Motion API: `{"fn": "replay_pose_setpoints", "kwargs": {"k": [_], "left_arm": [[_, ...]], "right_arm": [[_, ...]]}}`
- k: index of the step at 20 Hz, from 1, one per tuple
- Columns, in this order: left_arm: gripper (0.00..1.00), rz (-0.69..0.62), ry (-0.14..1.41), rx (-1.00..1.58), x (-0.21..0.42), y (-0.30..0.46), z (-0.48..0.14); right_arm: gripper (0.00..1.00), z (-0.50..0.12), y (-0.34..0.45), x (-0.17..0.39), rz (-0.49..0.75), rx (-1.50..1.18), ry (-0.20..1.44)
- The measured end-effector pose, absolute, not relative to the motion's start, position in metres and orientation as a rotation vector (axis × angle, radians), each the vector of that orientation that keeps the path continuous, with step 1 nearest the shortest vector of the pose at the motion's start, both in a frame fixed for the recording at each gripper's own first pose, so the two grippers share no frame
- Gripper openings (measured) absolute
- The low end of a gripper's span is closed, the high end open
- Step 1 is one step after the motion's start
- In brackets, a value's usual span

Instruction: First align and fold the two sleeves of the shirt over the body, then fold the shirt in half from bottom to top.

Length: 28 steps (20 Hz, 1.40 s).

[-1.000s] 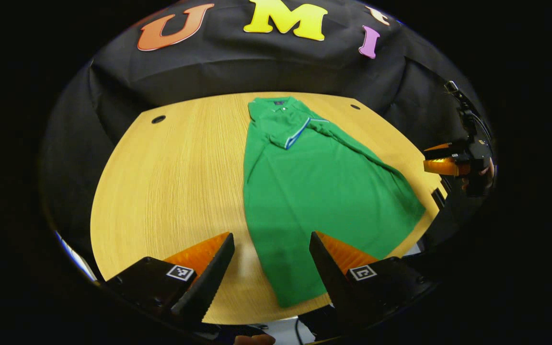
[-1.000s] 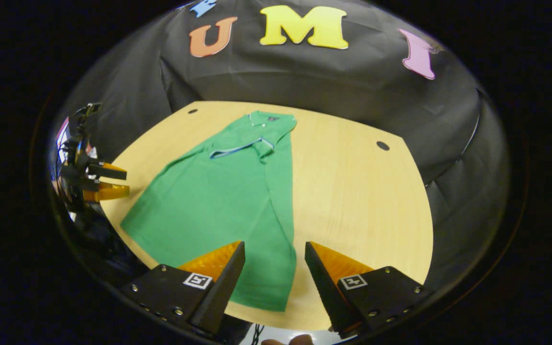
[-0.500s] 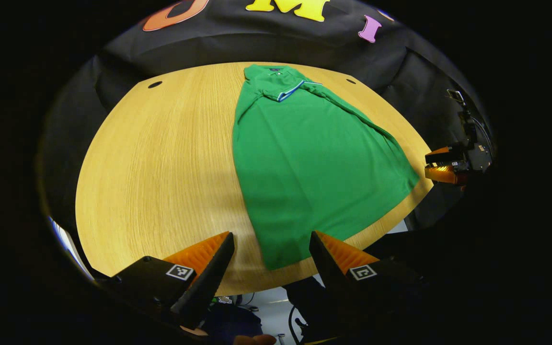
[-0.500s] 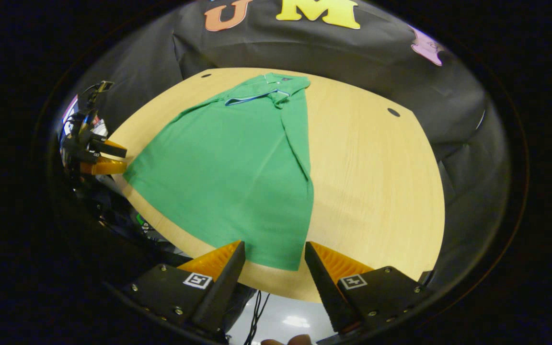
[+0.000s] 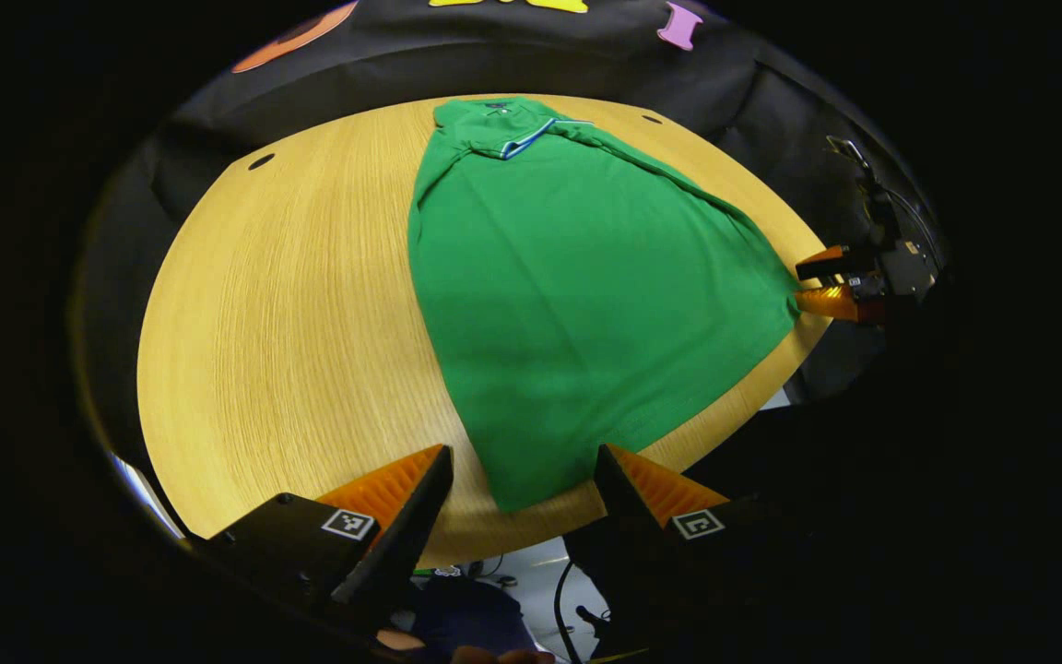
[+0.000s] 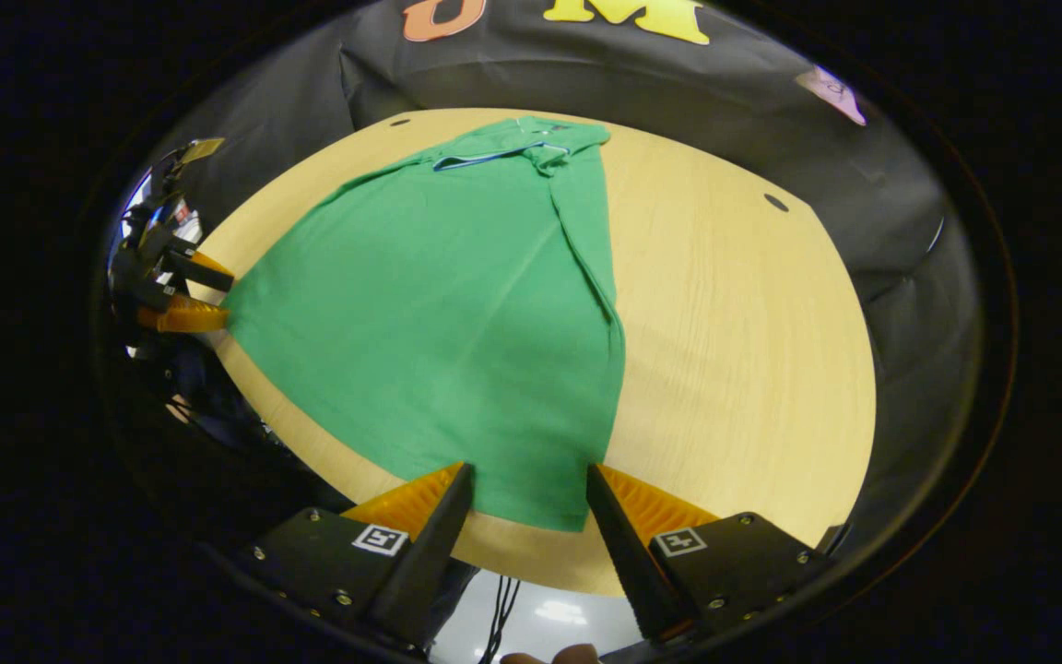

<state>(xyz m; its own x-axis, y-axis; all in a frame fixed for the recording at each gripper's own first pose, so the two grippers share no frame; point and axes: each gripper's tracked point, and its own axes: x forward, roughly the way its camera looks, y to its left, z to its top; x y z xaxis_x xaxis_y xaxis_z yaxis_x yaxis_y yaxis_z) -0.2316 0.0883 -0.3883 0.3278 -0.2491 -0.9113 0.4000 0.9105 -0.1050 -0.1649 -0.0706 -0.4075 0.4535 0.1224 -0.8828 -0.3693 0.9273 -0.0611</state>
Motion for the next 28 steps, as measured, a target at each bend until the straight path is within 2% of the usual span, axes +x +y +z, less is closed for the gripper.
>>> {"fn": "replay_pose_setpoints", "kwargs": {"k": [3, 5, 6, 8, 9, 10, 11, 12, 13, 14, 15, 16, 19, 27, 28], "left_arm": [[1.0, -0.44, 1.139, 0.282, -0.231, 0.093, -0.391], [1.0, -0.44, 1.113, 0.269, -0.227, 0.091, -0.39], [0.93, -0.43, 1.111, 0.262, -0.227, 0.088, -0.394], [0.86, -0.419, 1.094, 0.254, -0.224, 0.091, -0.39], [0.81, -0.408, 1.086, 0.247, -0.221, 0.09, -0.392], [0.69, -0.385, 1.075, 0.233, -0.219, 0.091, -0.39], [0.71, -0.364, 1.068, 0.222, -0.217, 0.092, -0.389], [0.52, -0.342, 1.063, 0.218, -0.214, 0.096, -0.387], [0.43, -0.307, 1.065, 0.194, -0.212, 0.1, -0.388], [0.15, -0.281, 1.072, 0.142, -0.211, 0.1, -0.388], [0.07, -0.263, 1.081, 0.076, -0.209, 0.099, -0.385], [0.04, -0.259, 1.094, 0.017, -0.208, 0.097, -0.386], [0.03, -0.254, 1.119, -0.086, -0.212, 0.097, -0.382], [0.03, -0.317, 1.074, -0.116, -0.192, 0.085, -0.349], [0.03, -0.323, 1.071, -0.116, -0.19, 0.085, -0.348]], "right_arm": [[0.83, -0.414, -0.067, -0.168, 0.34, -0.266, 1.075], [0.82, -0.415, -0.067, -0.169, 0.349, -0.251, 1.089], [0.84, -0.415, -0.068, -0.168, 0.353, -0.249, 1.093], [0.78, -0.415, -0.071, -0.166, 0.36, -0.247, 1.092], [0.67, -0.415, -0.072, -0.164, 0.359, -0.241, 1.091], [0.57, -0.414, -0.07, -0.162, 0.358, -0.23, 1.086], [0.4, -0.414, -0.07, -0.16, 0.348, -0.213, 1.085], [0.23, -0.414, -0.069, -0.159, 0.331, -0.193, 1.086], [0.07, -0.414, -0.07, -0.159, 0.316, -0.178, 1.096], [0.07, -0.413, -0.069, -0.16, 0.309, -0.167, 1.107], [0.07, -0.414, -0.065, -0.157, 0.306, -0.138, 1.097], [0.02, -0.413, -0.063, -0.16, 0.307, -0.11, 1.115], [0.01, -0.41, -0.061, -0.161, 0.302, -0.056, 1.123], [0.01, -0.384, -0.06, -0.148, 0.307, 0.051, 1.084], [0.04, -0.383, -0.06, -0.146, 0.305, 0.061, 1.081]]}}
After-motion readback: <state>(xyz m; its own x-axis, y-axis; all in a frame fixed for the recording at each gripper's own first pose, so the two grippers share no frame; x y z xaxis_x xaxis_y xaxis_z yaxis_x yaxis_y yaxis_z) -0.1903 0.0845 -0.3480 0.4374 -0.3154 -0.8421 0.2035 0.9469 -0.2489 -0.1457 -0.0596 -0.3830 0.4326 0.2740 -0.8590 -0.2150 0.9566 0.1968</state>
